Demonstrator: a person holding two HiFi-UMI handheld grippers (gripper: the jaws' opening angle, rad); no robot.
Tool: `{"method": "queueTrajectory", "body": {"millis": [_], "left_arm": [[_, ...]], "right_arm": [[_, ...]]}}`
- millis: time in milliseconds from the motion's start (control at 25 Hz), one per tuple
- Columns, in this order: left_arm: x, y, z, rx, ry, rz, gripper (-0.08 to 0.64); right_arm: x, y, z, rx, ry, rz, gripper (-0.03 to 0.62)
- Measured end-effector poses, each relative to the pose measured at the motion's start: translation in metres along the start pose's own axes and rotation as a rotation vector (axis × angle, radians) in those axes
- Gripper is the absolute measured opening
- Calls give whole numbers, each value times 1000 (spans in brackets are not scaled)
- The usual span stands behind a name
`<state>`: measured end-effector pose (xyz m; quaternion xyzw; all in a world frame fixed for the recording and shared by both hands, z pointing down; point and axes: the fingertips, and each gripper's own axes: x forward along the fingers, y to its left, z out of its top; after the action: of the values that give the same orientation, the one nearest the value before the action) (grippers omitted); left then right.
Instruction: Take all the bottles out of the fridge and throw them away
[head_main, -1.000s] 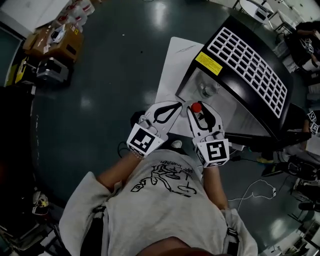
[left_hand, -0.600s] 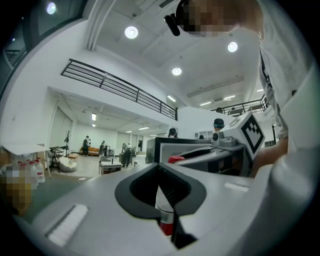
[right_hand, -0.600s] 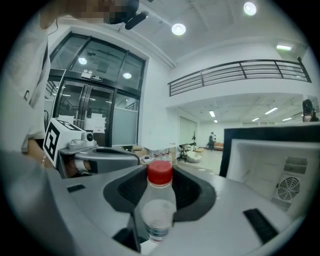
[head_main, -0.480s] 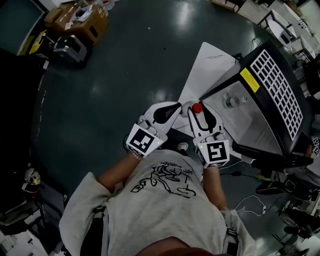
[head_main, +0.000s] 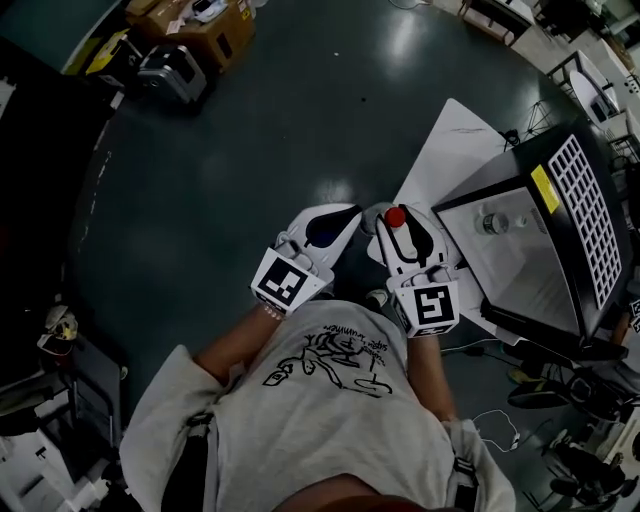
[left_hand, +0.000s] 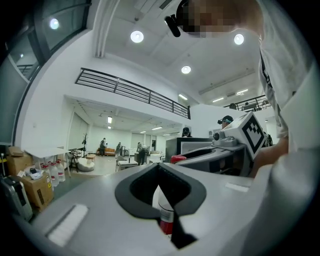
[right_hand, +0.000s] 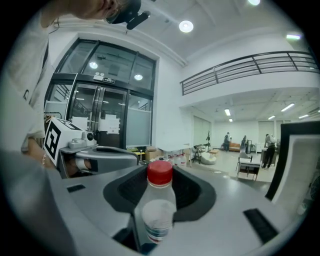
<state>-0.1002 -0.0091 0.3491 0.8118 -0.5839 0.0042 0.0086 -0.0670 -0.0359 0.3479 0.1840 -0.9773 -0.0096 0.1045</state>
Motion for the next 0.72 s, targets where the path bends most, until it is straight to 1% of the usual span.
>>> {"method": "queueTrajectory", "body": {"millis": [80, 200, 240, 440, 600, 720], "left_arm": [[-9, 8, -1, -4, 0, 15, 6], [-26, 19, -1, -51, 9, 47, 6], [-32, 22, -1, -55, 10, 57, 6], [-53, 32, -3, -25, 6, 93, 6], [-70, 37, -4, -87, 26, 141, 6], [-75, 39, -4, -72, 21, 149, 6]], "right_arm": [[9, 9, 1, -1, -1, 16, 155], [20, 24, 4, -8, 1, 36, 155], [23, 29, 5, -10, 1, 45, 155], [33, 49, 9, -25, 3, 87, 155], [38, 64, 13, -22, -4, 113, 155], [40, 68, 15, -24, -7, 127, 155]]}}
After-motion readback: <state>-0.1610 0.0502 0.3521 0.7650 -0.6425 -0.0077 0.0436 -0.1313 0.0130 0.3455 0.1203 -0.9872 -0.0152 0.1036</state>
